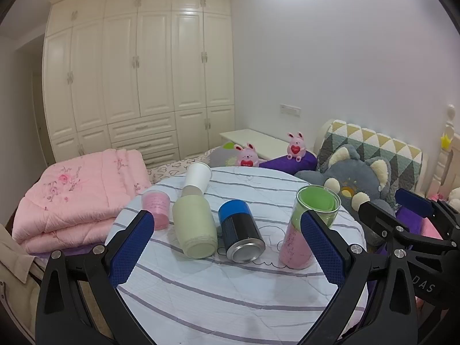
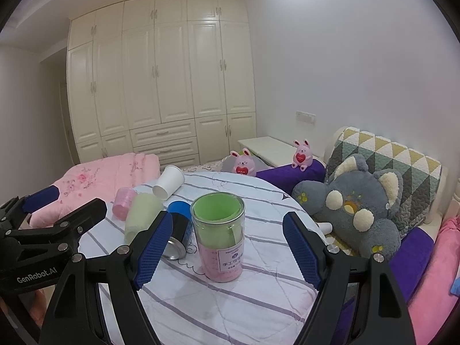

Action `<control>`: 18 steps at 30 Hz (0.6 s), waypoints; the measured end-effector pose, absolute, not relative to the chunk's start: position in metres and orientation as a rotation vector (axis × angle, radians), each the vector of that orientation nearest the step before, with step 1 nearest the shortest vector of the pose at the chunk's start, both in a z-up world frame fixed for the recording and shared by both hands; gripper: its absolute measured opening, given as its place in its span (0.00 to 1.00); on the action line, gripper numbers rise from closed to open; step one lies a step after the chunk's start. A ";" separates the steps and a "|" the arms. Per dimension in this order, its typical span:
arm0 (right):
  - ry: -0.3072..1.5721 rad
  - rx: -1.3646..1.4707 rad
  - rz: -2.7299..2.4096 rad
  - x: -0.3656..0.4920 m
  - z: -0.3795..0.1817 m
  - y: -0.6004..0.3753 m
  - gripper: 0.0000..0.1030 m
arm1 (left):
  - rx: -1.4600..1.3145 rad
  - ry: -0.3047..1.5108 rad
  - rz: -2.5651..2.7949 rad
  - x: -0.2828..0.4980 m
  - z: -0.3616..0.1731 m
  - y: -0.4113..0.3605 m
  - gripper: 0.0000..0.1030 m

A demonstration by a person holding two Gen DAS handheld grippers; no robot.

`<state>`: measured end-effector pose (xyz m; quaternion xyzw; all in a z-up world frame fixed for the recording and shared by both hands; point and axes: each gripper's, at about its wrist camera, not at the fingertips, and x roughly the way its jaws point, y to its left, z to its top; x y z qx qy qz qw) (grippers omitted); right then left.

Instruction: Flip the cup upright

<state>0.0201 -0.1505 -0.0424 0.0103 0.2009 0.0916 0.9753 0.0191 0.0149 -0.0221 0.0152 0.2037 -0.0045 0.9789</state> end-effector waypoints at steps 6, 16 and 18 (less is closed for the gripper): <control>0.414 0.017 0.186 0.022 -0.045 -0.150 0.78 | 0.023 0.417 -0.006 0.021 -0.024 0.018 1.00; 0.444 0.011 0.188 0.030 -0.052 -0.151 0.78 | 0.024 0.423 -0.003 0.024 -0.025 0.018 1.00; 0.449 0.008 0.189 0.031 -0.053 -0.150 0.78 | 0.025 0.423 -0.001 0.024 -0.025 0.017 1.00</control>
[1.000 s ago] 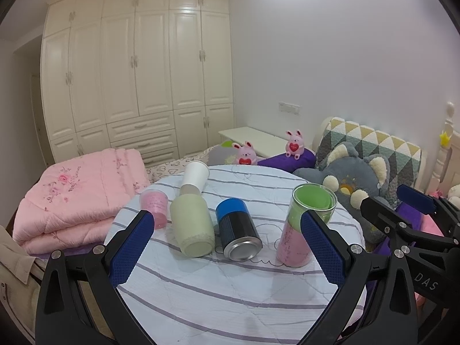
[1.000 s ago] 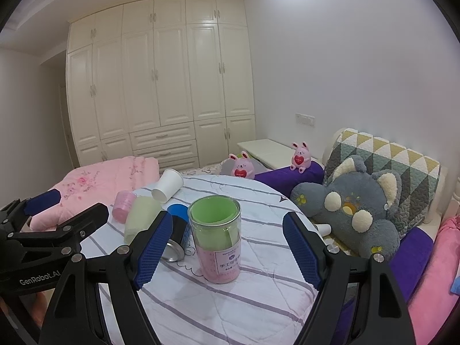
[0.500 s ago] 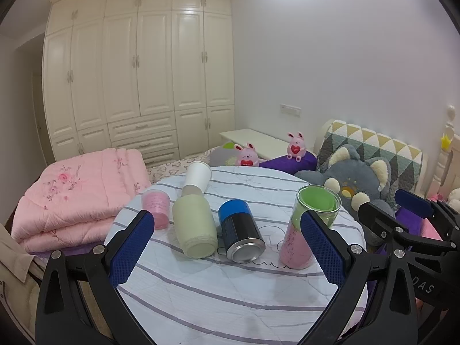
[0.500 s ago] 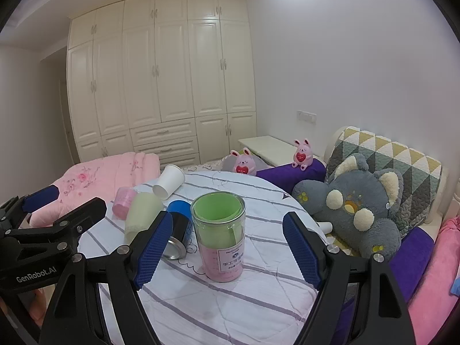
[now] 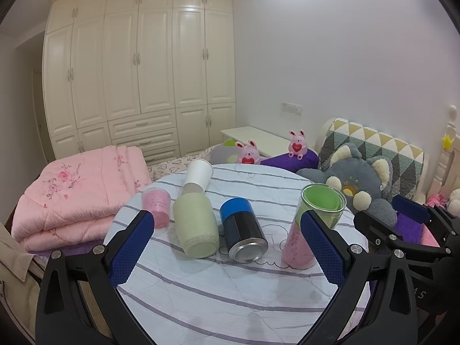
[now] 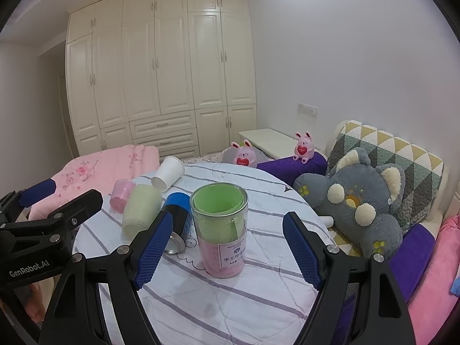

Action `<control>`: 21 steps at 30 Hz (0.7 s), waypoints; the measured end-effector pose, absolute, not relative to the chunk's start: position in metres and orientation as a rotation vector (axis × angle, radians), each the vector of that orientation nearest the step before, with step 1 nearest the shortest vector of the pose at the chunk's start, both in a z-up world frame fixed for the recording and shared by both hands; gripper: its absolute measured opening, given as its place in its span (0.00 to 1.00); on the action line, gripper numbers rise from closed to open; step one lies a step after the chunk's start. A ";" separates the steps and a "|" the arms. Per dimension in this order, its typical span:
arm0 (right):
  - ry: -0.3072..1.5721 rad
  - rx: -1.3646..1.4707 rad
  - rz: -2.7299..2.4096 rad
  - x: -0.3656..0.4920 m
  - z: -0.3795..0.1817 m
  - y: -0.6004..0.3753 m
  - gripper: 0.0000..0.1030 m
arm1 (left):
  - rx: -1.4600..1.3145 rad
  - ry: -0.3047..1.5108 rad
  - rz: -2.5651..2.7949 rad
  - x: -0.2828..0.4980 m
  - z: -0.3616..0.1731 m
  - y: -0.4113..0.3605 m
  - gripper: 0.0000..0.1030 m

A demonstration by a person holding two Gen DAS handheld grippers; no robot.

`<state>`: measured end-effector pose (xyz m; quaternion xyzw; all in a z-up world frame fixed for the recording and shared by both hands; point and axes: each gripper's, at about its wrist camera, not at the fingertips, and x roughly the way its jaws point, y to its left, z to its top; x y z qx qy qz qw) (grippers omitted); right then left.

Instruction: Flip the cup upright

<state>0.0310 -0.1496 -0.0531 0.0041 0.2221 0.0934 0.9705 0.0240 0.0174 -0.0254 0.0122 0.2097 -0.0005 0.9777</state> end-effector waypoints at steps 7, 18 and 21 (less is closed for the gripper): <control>0.459 0.007 0.188 0.033 -0.056 -0.151 0.78 | 0.025 0.425 0.000 0.025 -0.026 0.017 1.00; 0.492 0.002 0.179 0.039 -0.065 -0.151 0.78 | 0.023 0.433 0.002 0.030 -0.030 0.018 1.00; 0.508 0.001 0.169 0.042 -0.069 -0.153 0.78 | 0.022 0.437 -0.002 0.031 -0.032 0.018 1.00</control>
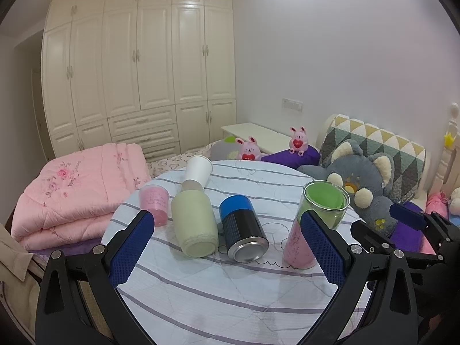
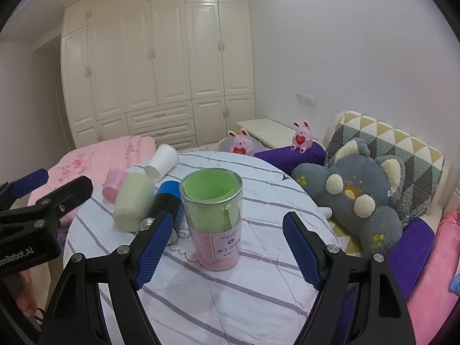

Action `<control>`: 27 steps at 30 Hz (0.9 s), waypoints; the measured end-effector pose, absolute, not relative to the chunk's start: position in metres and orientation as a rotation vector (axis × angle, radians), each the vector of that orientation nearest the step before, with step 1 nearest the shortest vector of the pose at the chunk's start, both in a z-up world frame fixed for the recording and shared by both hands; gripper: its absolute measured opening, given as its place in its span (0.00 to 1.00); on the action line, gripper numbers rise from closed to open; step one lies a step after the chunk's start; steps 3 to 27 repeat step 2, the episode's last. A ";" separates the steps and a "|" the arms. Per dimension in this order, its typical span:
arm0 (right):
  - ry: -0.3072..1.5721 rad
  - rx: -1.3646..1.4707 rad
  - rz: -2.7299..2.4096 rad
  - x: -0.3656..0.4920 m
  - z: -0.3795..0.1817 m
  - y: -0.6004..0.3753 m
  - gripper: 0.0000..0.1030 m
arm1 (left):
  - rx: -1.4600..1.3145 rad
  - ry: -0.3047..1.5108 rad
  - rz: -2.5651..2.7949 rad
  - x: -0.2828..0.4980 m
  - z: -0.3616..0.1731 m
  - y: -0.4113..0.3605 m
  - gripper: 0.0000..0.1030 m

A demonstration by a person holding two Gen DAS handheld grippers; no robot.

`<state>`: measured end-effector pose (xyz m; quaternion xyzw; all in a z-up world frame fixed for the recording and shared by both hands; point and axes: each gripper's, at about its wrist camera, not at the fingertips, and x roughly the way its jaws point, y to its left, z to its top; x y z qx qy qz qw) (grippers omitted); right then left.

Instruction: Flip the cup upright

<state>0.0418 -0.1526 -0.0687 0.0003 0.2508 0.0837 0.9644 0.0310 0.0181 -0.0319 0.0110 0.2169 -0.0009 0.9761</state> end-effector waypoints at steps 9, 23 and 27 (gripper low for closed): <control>0.519 0.000 0.161 0.045 -0.072 -0.154 0.78 | 0.020 0.443 -0.004 0.033 -0.034 0.018 1.00; 0.519 0.000 0.161 0.045 -0.072 -0.154 0.78 | 0.020 0.443 -0.004 0.033 -0.034 0.018 1.00; 0.519 0.000 0.161 0.045 -0.072 -0.154 0.78 | 0.020 0.443 -0.004 0.033 -0.034 0.018 1.00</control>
